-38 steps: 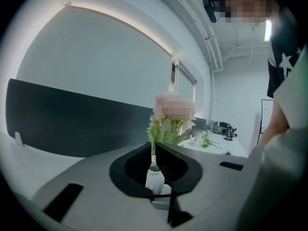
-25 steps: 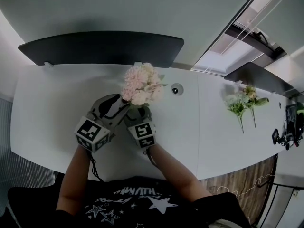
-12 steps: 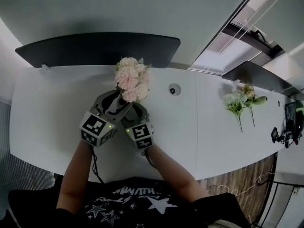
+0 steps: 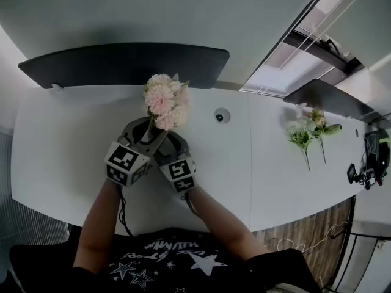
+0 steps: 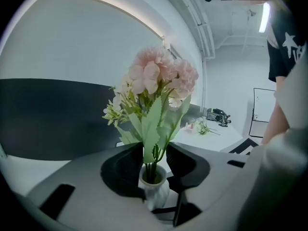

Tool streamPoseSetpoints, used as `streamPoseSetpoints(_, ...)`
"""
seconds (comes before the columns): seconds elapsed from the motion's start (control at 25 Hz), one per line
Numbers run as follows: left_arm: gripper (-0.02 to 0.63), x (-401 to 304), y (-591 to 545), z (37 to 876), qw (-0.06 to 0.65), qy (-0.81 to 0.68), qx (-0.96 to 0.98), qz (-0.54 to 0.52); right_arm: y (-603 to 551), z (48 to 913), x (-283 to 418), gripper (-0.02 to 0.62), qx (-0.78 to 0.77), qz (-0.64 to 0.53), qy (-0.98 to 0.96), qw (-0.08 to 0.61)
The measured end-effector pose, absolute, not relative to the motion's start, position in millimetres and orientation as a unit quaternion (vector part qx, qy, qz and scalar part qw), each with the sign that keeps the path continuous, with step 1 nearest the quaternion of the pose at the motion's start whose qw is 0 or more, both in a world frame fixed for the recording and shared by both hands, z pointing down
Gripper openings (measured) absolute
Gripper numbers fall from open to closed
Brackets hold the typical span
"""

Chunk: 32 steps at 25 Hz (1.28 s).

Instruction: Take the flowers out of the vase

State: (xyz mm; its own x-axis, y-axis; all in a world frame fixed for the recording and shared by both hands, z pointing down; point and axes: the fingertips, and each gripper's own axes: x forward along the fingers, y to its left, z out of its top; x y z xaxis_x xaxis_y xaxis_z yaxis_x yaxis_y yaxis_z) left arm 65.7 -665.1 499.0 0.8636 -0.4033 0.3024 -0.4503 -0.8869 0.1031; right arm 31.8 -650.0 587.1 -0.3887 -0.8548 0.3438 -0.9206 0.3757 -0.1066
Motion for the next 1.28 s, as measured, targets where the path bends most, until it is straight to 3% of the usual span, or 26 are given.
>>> streamPoseSetpoints(0.28, 0.089, 61, -670, 495, 0.081, -0.239, 0.959, 0.131, -650, 588, 32, 0.261, 0.541, 0.138, -0.822, 0.118)
streamPoseSetpoints(1.28, 0.074, 36, -659, 384, 0.030, -0.272, 0.961, 0.050, -651, 589, 31, 0.261, 0.543, 0.132, -0.818, 0.138)
